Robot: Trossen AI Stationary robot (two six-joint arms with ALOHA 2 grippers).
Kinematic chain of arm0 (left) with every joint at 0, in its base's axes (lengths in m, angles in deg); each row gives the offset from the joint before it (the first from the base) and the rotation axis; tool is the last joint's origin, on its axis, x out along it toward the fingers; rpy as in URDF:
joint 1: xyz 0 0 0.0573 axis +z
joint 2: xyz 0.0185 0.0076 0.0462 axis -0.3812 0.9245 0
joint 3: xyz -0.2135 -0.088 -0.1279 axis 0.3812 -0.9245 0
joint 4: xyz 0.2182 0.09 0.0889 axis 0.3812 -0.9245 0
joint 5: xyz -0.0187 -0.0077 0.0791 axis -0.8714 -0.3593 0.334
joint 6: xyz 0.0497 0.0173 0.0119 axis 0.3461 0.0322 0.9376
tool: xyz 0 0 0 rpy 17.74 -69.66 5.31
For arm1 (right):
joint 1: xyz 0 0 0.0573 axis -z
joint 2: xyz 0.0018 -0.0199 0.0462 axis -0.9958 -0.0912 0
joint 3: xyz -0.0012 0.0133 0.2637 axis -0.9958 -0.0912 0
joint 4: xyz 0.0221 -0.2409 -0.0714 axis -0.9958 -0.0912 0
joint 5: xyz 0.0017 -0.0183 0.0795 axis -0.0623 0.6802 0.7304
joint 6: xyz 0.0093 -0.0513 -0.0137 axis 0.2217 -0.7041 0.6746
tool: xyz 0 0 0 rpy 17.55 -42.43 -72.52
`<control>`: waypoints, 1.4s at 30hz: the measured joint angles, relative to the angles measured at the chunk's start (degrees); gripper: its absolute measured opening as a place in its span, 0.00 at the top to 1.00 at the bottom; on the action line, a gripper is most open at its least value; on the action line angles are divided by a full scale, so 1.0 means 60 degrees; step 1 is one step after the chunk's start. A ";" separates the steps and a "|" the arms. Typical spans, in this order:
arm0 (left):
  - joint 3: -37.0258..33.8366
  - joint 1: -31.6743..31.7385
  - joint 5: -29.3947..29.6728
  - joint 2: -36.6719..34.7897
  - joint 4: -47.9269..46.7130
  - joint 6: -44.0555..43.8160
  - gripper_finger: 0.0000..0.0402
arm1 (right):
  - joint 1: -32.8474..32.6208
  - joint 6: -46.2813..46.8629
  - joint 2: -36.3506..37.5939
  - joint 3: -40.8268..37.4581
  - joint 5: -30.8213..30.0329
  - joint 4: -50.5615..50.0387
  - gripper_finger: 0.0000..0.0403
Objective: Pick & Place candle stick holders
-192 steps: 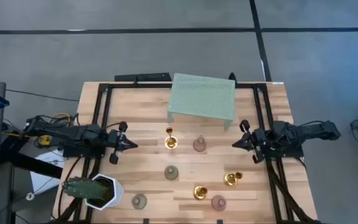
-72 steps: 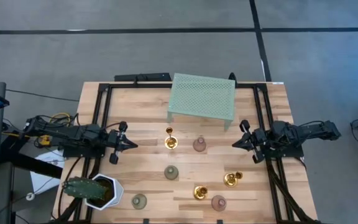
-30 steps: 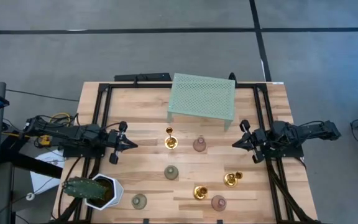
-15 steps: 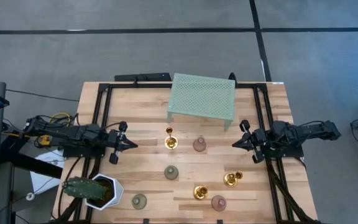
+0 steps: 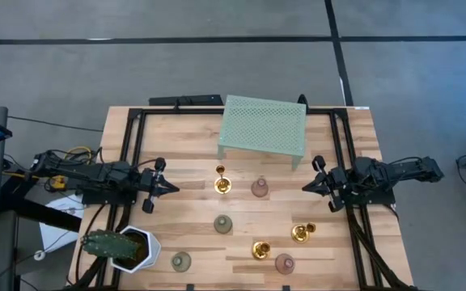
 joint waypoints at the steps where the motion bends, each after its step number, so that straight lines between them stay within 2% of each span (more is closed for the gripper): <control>1: 0.0000 0.0003 0.0000 0.0000 0.0000 0.0000 0.97 | -0.0003 0.0000 -0.0003 0.0003 0.0000 0.0000 1.00; 10: 0.0000 0.0004 0.0017 0.0027 0.0756 -0.0004 0.97 | 0.0007 0.0259 0.0000 0.0000 -0.0035 0.0066 1.00; 16: 0.0000 0.0004 0.1000 0.0737 0.0982 -0.0069 0.99 | 0.0019 0.0222 0.0000 0.0051 -0.0680 0.0106 1.00; 22: 0.0000 0.0002 0.1142 0.2589 0.2684 -0.0079 0.99 | 0.0019 0.0219 0.0000 0.0105 -0.0976 0.0254 1.00; 34: 0.0000 0.0003 0.1060 0.7258 0.6870 -0.0014 0.99 | 0.0019 -0.0029 0.0000 0.0134 -0.1004 0.0320 1.00; 42: 0.0009 0.0004 0.1060 0.9366 0.9396 0.0033 0.98 | 0.0019 -0.0514 0.0000 0.0149 -0.1704 0.0357 1.00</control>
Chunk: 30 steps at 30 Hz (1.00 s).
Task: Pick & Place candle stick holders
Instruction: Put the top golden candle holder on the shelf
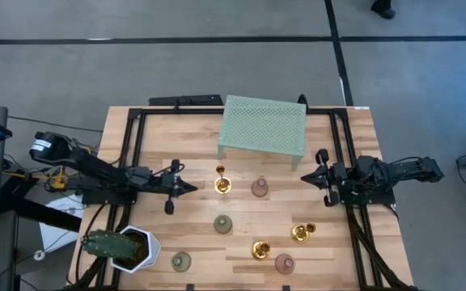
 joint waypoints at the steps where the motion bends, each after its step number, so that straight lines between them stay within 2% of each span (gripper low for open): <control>1: 0.0056 0.0000 0.0004 0.0176 0.0109 0.0000 0.99 | 0.0000 -0.0005 0.0000 0.0004 -0.0031 0.0002 1.00; 4: 0.0447 0.0000 0.0004 0.0686 0.0123 0.0037 0.99 | 0.0000 -0.0015 0.0000 0.0007 -0.0034 0.0004 1.00; 10: 0.1319 0.0414 -0.0016 0.2030 0.0122 0.1036 0.99 | 0.0000 -0.0011 -0.0004 0.0011 -0.0027 0.0271 1.00; 16: 0.1372 0.1235 0.0015 0.2954 0.0126 0.0197 0.99 | -0.0004 -0.0011 -0.0002 0.0015 -0.0005 0.0361 1.00; 24: 0.2148 0.1388 -0.0572 0.3684 0.0250 0.0036 0.99 | -0.0004 -0.0015 -0.0003 0.0018 0.0017 0.0362 1.00; 30: 0.2660 0.1397 0.0192 0.4480 0.0256 0.0472 0.93 | -0.0004 -0.0011 -0.0002 0.0018 0.0017 0.0361 1.00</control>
